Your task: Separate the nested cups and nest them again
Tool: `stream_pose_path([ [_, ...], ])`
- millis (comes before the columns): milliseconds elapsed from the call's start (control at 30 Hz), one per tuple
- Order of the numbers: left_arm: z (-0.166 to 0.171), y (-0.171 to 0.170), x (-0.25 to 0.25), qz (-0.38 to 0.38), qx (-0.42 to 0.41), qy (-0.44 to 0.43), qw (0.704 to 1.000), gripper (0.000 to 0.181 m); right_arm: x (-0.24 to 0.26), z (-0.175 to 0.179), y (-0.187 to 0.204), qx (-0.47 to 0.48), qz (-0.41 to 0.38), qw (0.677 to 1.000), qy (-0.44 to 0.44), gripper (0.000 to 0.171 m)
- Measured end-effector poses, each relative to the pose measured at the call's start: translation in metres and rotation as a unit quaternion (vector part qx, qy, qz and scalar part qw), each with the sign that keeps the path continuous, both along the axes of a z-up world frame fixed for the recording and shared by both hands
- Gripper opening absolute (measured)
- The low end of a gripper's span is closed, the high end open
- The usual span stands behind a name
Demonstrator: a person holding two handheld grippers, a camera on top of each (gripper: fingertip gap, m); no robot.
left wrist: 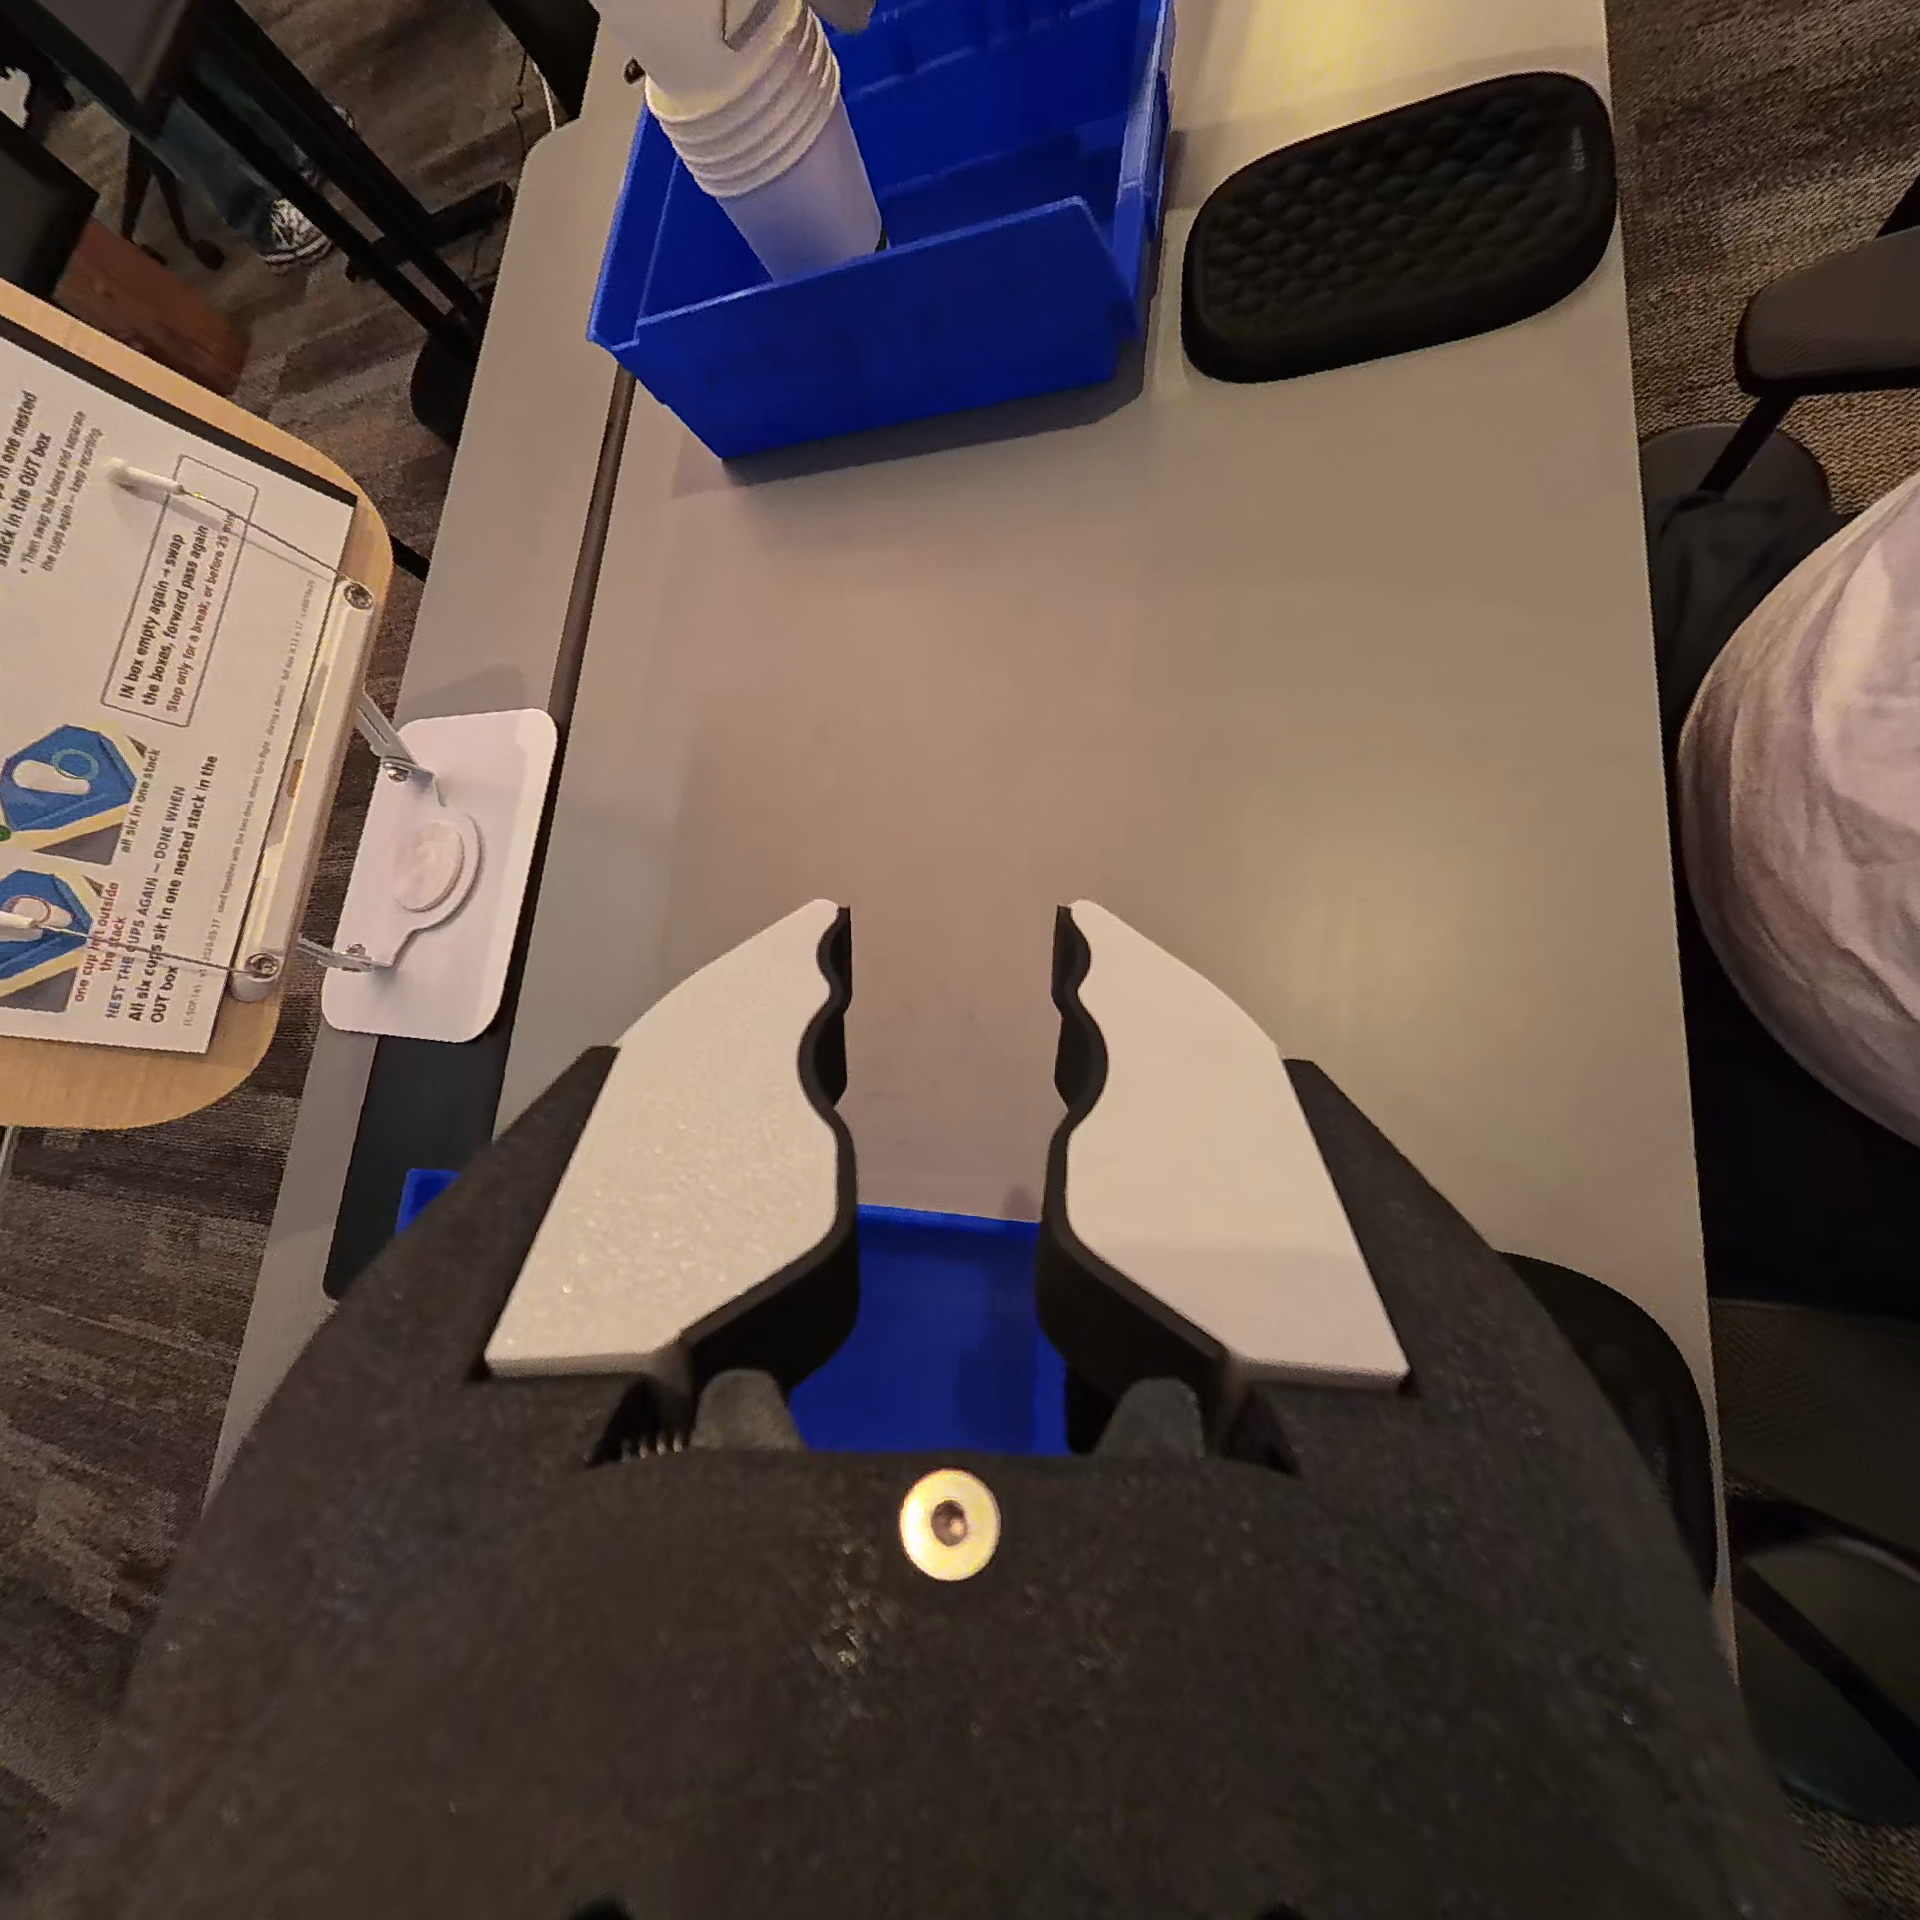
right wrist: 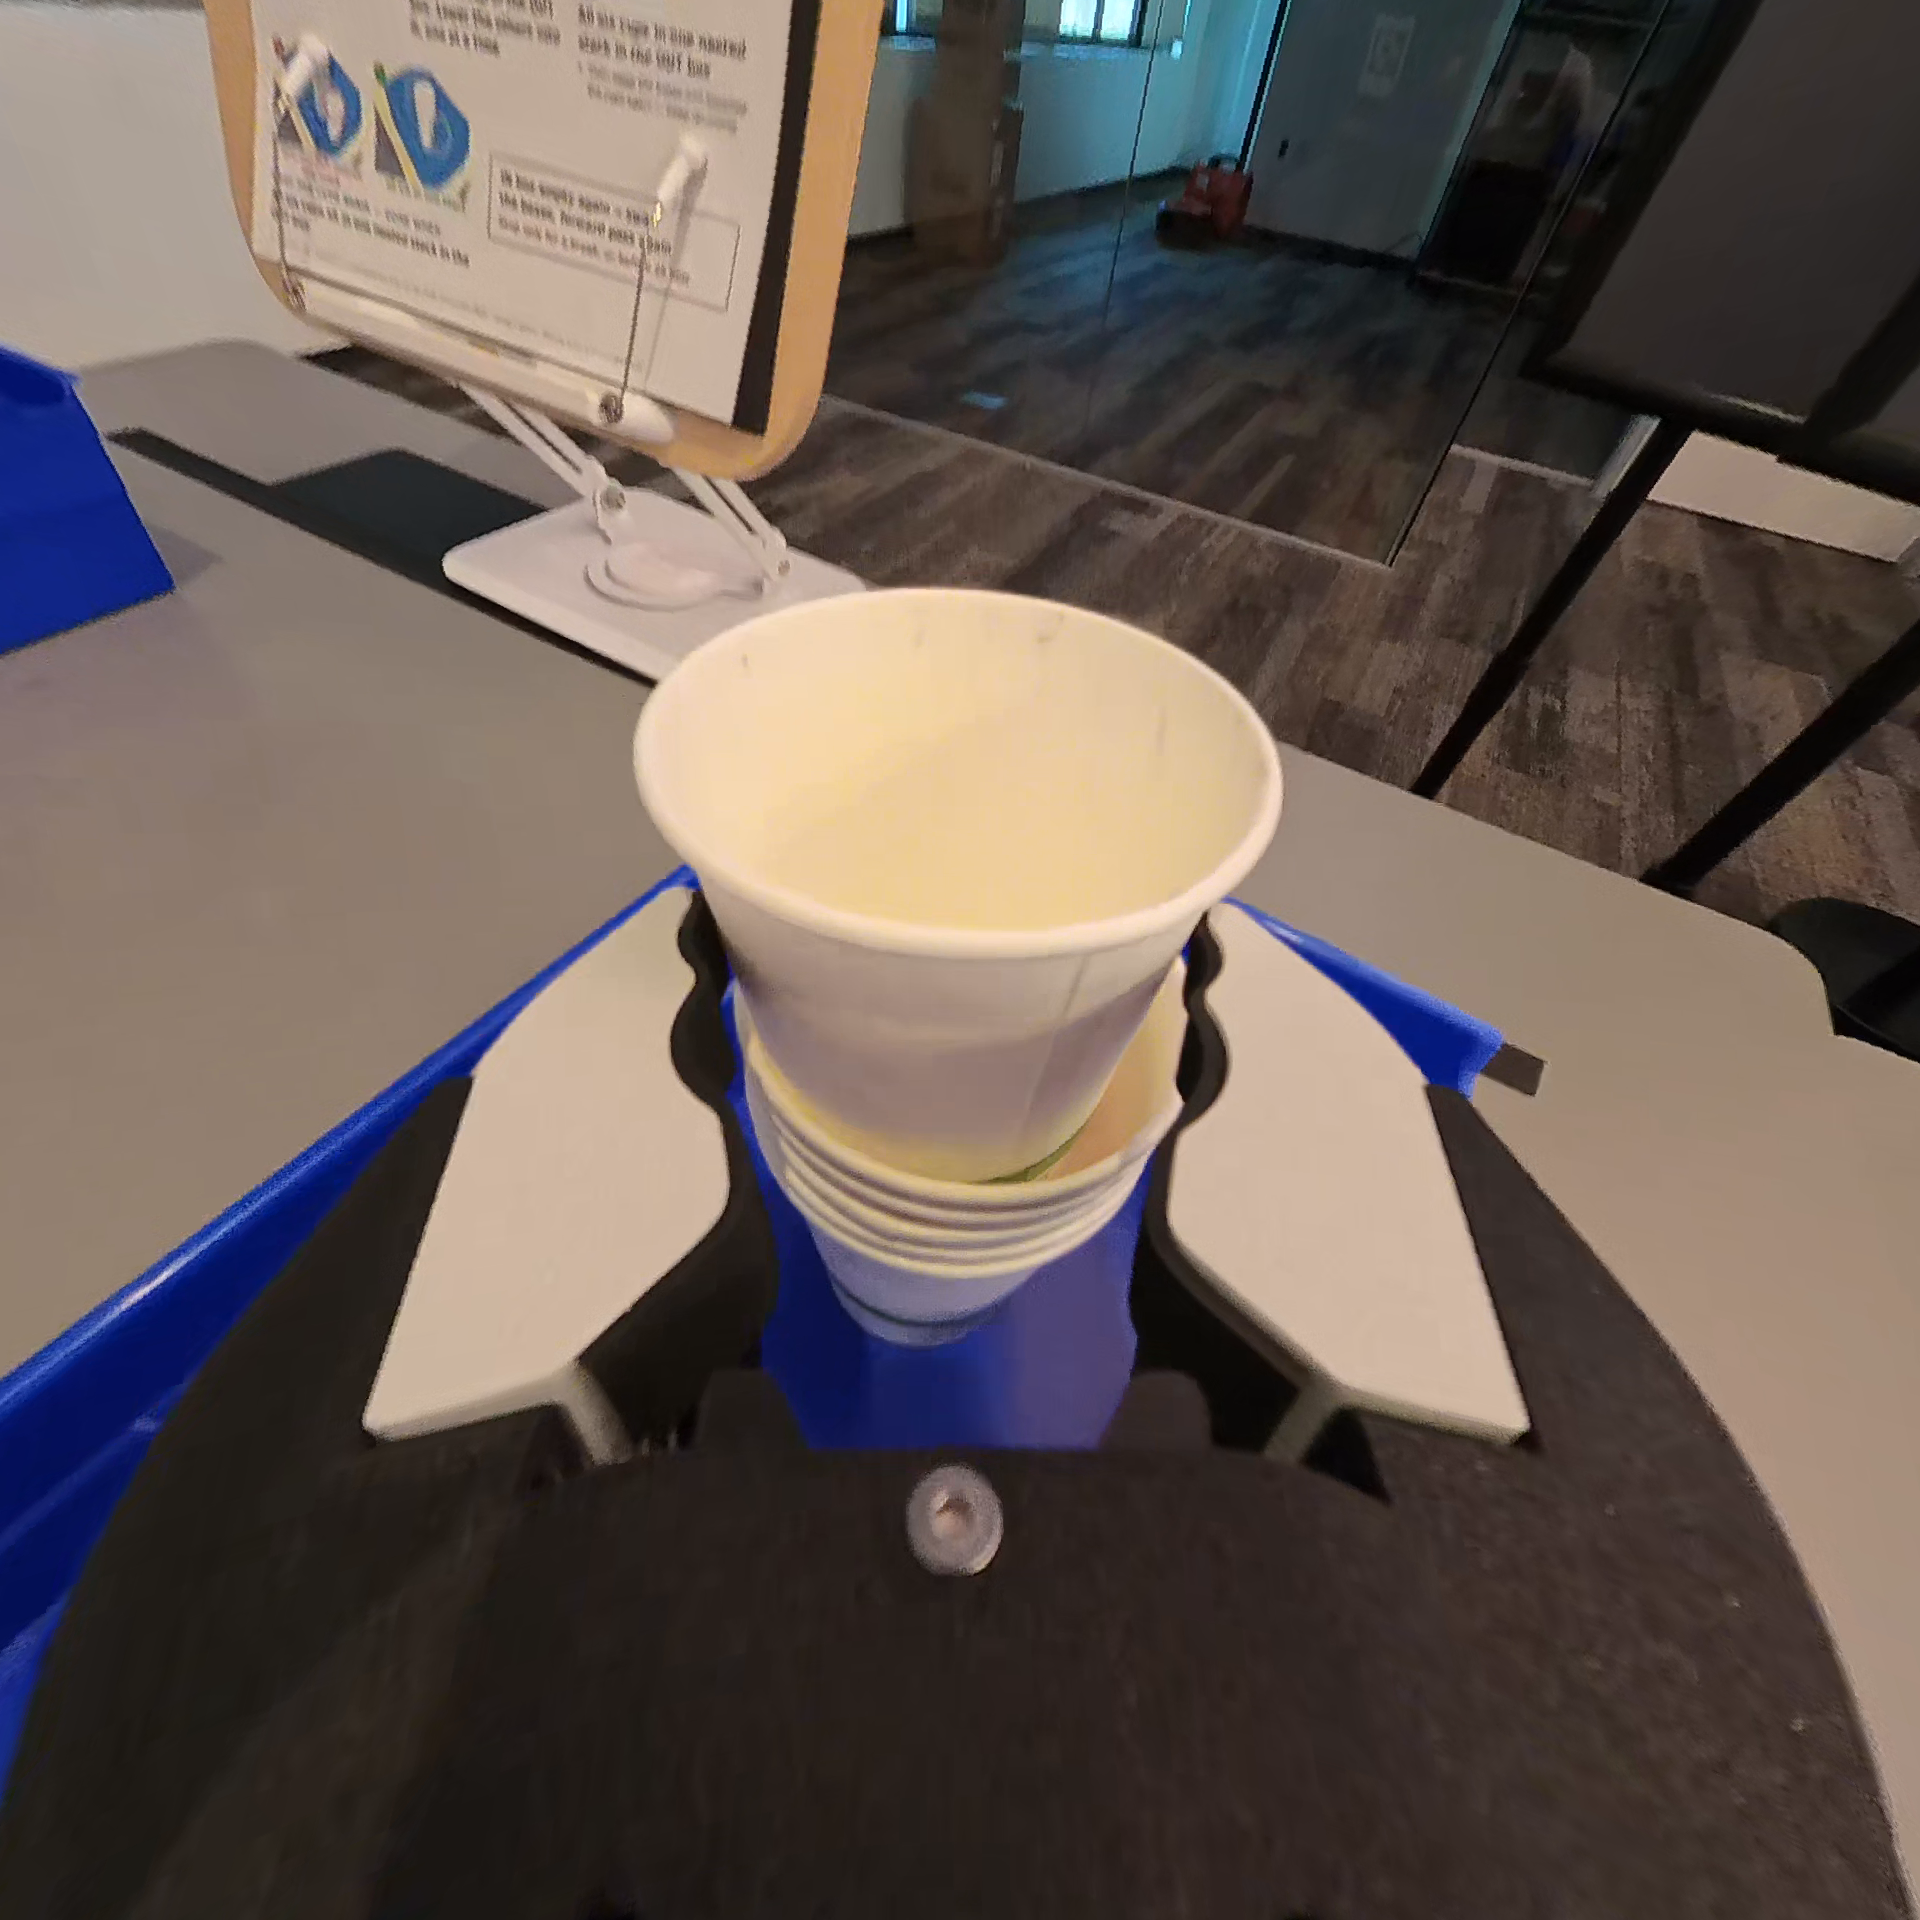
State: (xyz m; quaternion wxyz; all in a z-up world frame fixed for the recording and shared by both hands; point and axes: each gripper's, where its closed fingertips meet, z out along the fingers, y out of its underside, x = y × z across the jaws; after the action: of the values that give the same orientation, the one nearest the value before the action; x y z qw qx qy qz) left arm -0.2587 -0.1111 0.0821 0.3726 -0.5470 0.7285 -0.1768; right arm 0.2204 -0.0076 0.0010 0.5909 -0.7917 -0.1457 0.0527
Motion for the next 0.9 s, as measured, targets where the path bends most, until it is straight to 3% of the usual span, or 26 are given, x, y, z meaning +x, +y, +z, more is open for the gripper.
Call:
stream_pose_path([
  [233,-0.003,-0.002,0.004,-0.007,-0.003,0.006,1.000,0.037,0.003,-0.016,-0.011,-0.077,-0.004,0.996,-0.053,0.083],
  [367,-0.003,0.001,-0.004,0.004,-0.002,0.010,1.000,0.038,0.008,-0.023,-0.026,-0.139,-0.006,0.988,-0.072,0.094],
  [467,-0.001,0.014,-0.026,0.044,0.012,0.013,0.999,0.039,0.012,-0.017,-0.049,-0.170,0.001,0.981,-0.090,0.096],
  [567,0.005,0.051,-0.069,0.144,0.025,0.007,0.989,0.040,0.031,0.015,-0.068,-0.134,-0.029,0.988,-0.070,0.083],
  [633,0.005,0.099,-0.116,0.273,0.055,0.021,0.960,0.040,0.061,0.019,-0.076,-0.162,-0.082,0.982,-0.049,0.074],
  [733,-0.019,0.148,-0.178,0.433,0.031,0.044,0.900,0.049,0.086,-0.021,-0.088,-0.294,-0.126,0.947,0.017,0.084],
  [900,-0.067,0.192,-0.226,0.572,-0.046,0.018,0.819,0.058,0.083,-0.081,-0.087,-0.416,-0.149,0.893,0.088,0.080],
])
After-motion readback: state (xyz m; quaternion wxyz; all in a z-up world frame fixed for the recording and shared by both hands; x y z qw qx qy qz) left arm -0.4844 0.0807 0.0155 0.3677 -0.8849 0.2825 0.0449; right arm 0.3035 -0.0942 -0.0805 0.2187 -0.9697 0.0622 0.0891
